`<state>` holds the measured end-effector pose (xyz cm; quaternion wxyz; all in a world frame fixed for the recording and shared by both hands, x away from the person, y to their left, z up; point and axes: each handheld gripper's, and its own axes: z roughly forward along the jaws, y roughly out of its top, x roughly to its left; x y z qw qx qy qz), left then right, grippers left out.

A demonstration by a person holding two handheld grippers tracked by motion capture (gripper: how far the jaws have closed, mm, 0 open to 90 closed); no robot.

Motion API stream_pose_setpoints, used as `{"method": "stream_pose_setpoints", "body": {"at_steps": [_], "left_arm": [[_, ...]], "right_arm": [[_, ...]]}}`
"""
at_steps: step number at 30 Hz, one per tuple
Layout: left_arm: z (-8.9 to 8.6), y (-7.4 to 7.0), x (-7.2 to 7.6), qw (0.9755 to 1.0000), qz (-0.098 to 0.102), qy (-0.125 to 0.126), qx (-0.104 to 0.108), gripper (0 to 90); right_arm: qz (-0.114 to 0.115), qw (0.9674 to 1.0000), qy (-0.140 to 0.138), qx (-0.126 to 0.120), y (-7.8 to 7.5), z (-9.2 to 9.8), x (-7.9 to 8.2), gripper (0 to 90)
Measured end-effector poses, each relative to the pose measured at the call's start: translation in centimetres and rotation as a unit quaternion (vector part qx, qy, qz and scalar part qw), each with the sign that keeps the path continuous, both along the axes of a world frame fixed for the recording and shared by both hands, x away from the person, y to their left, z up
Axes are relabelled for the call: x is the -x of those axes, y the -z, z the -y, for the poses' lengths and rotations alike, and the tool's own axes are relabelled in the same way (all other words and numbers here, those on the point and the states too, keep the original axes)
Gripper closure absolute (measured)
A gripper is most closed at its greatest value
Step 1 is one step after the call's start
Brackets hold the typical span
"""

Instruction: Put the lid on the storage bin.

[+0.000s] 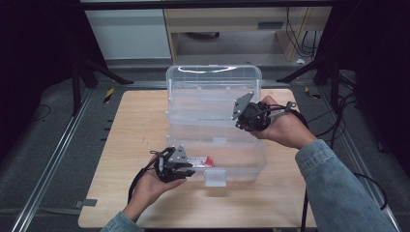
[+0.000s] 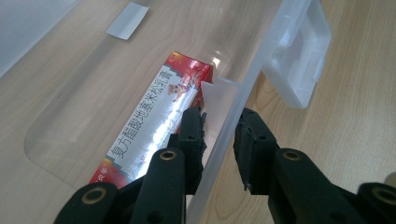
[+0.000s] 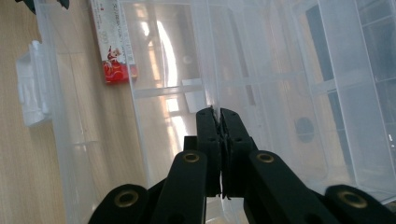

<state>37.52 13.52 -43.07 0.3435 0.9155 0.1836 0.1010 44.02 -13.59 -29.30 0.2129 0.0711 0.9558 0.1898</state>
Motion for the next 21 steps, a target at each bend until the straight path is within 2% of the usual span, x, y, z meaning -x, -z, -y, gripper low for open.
{"method": "stream_pose_setpoints", "body": {"at_steps": [9,21], "left_arm": [[0.0,0.0,0.0,1.0,0.003,0.001,0.0,72.3],[-0.1,0.1,0.2,1.0,0.008,0.004,0.0,71.8]], "right_arm": [[-0.009,0.9999,-0.004,-0.012,0.6,0.6,1.3,88.2],[-0.015,0.9996,-0.005,-0.022,0.9,1.0,1.9,87.7]]}}
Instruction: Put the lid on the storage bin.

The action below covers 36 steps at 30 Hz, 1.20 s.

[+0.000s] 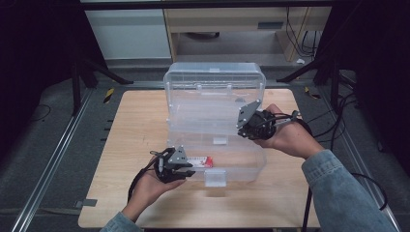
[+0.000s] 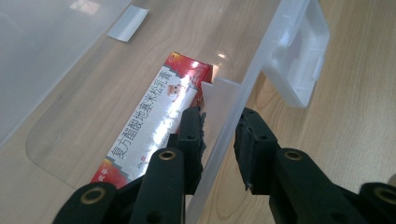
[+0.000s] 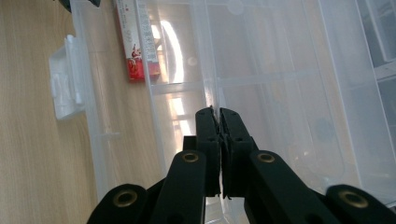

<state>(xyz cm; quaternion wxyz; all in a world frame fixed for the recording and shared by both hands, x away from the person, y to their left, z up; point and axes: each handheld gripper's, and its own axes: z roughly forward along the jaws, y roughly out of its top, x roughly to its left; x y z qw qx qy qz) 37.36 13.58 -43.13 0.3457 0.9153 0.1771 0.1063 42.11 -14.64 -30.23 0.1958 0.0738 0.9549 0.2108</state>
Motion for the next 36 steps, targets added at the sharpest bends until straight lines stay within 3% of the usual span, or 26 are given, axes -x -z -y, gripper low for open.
{"method": "stream_pose_setpoints", "body": {"at_steps": [24,27,33,36], "left_arm": [[-0.1,0.0,0.2,1.0,0.009,-0.002,0.002,68.5],[-0.2,0.1,0.4,0.9999,0.005,-0.014,0.004,66.2],[-1.2,-0.6,1.4,0.999,0.021,-0.036,0.013,56.6],[-2.0,-1.4,1.9,0.9973,0.023,-0.053,0.045,52.6]], "right_arm": [[-0.004,0.9999,-0.009,-0.013,1.0,0.5,1.7,86.9],[-0.003,0.9999,-0.009,-0.012,1.0,0.5,1.7,86.8],[-0.003,0.9999,-0.011,-0.013,1.0,0.6,1.7,86.7],[-0.003,0.9999,-0.012,-0.012,1.0,0.6,1.6,86.5]]}}
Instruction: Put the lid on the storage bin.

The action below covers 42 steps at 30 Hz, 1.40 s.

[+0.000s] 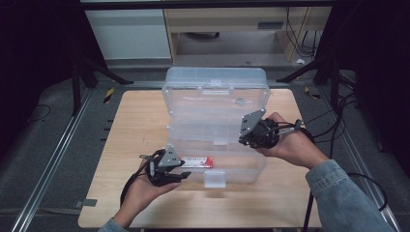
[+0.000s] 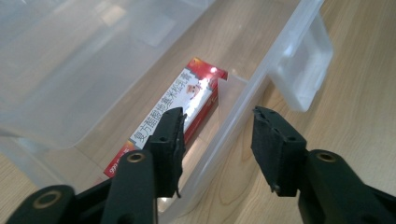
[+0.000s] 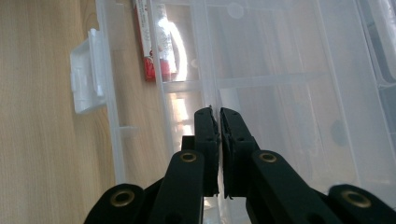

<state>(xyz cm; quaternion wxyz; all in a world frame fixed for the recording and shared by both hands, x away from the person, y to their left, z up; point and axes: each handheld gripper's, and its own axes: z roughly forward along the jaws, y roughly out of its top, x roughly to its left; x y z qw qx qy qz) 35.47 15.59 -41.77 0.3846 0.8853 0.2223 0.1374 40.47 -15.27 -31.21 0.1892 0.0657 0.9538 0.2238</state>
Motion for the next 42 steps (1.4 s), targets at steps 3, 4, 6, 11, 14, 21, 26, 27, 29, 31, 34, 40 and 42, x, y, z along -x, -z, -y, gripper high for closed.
{"method": "stream_pose_setpoints", "body": {"at_steps": [3,4,6,11,14,21,26,27,29,31,34,40,42], "left_arm": [[-0.4,-0.7,0.5,1.0,0.004,-0.004,0.008,47.7],[-0.6,-0.9,0.7,0.9999,0.005,-0.007,0.014,47.2],[-1.1,-1.5,1.0,0.9997,0.006,-0.011,0.022,44.7],[-2.2,-2.4,1.4,0.9989,0.01,-0.024,0.039,39.1],[-3.1,-2.6,1.2,0.998,0.006,-0.036,0.051,37.3],[-5.0,-2.8,0.6,0.9962,0.007,-0.058,0.064,33.8],[-5.9,-3.6,0.4,0.9945,0.02,-0.071,0.074,33.7],[-6.2,-3.8,0.4,0.9941,0.021,-0.073,0.078,33.9],[-6.5,-4.2,0.3,0.9939,0.025,-0.073,0.079,35.1],[-6.7,-4.5,0.2,0.9938,0.028,-0.074,0.078,36.6],[-7.1,-5.1,-0.1,0.993,0.036,-0.08,0.08,37.4],[-7.9,-6.4,-0.8,0.99,0.048,-0.091,0.096,41.2],[-7.9,-6.6,-0.9,0.9892,0.051,-0.094,0.1,42.9]], "right_arm": [[0.001,1.0,-0.001,0.001,0.0,0.0,0.0,86.4],[0.0,1.0,0.0,-0.001,0.0,0.0,0.0,86.4],[0.0,1.0,0.0,-0.002,0.0,0.1,0.0,86.3],[-0.001,1.0,0.001,-0.005,0.0,0.1,0.0,86.0],[-0.001,1.0,0.002,-0.008,0.1,0.1,0.0,85.9],[0.0,0.9999,0.002,-0.01,0.1,0.2,0.0,85.7],[-0.001,0.9999,0.002,-0.011,0.2,0.2,0.1,85.7],[-0.001,0.9999,0.003,-0.012,0.2,0.2,0.1,85.7],[-0.001,0.9999,0.003,-0.013,0.3,0.2,0.1,85.7],[-0.002,0.9999,0.002,-0.015,0.4,0.2,0.2,85.6],[-0.003,0.9999,0.002,-0.015,0.5,0.3,0.3,85.6],[-0.004,0.9998,0.001,-0.017,0.6,0.3,0.4,85.2],[-0.004,0.9998,0.001,-0.018,0.6,0.3,0.4,85.1]]}}
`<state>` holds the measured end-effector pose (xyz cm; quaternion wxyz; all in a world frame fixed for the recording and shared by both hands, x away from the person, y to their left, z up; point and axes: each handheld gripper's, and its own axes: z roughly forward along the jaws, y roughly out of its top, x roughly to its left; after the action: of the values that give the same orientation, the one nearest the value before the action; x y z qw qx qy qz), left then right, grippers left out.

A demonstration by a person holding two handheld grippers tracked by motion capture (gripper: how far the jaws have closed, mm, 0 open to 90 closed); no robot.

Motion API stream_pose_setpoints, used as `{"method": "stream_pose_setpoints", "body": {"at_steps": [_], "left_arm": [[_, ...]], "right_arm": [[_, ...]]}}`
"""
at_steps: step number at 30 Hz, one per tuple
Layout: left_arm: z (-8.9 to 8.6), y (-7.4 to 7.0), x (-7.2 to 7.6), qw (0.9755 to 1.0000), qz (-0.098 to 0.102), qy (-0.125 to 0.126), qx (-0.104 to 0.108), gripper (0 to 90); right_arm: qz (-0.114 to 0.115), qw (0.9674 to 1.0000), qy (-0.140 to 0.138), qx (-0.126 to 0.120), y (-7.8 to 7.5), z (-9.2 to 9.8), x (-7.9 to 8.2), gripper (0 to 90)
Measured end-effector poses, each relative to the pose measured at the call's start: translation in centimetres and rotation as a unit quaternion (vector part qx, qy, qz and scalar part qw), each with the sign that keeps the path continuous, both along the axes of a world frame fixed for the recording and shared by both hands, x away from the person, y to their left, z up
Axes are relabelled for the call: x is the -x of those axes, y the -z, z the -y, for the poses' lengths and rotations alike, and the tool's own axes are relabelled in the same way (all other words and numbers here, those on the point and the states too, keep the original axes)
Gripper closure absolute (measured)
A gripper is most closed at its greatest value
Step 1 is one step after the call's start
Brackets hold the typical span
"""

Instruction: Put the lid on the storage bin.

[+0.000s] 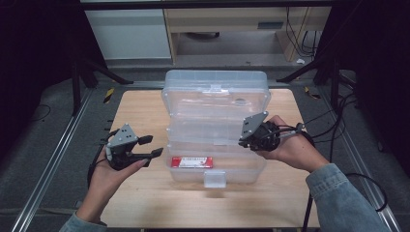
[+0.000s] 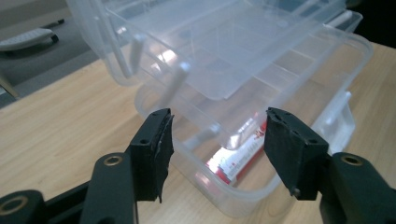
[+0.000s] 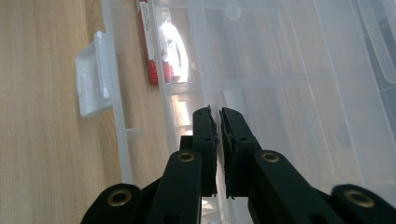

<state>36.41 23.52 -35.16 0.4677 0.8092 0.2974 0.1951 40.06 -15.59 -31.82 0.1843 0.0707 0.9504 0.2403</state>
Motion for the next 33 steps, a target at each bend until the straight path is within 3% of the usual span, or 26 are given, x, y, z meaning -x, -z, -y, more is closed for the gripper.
{"method": "stream_pose_setpoints", "body": {"at_steps": [11,19,22,33], "left_arm": [[-0.3,-2.8,-3.4,0.9993,0.009,-0.028,0.024,54.8],[0.4,-3.5,-6.7,0.9984,-0.01,-0.044,0.035,63.7],[0.6,-3.7,-7.3,0.998,-0.016,-0.043,0.044,67.7],[1.3,-3.9,-7.6,0.998,-0.016,-0.043,0.042,74.3]], "right_arm": [[-0.002,1.0,-0.001,-0.003,0.2,0.1,0.1,84.7],[-0.003,1.0,0.0,-0.003,0.2,0.1,0.1,84.6],[-0.004,1.0,-0.002,-0.002,0.3,0.1,0.1,84.5],[-0.005,1.0,-0.002,-0.003,0.4,0.2,0.3,84.4]]}}
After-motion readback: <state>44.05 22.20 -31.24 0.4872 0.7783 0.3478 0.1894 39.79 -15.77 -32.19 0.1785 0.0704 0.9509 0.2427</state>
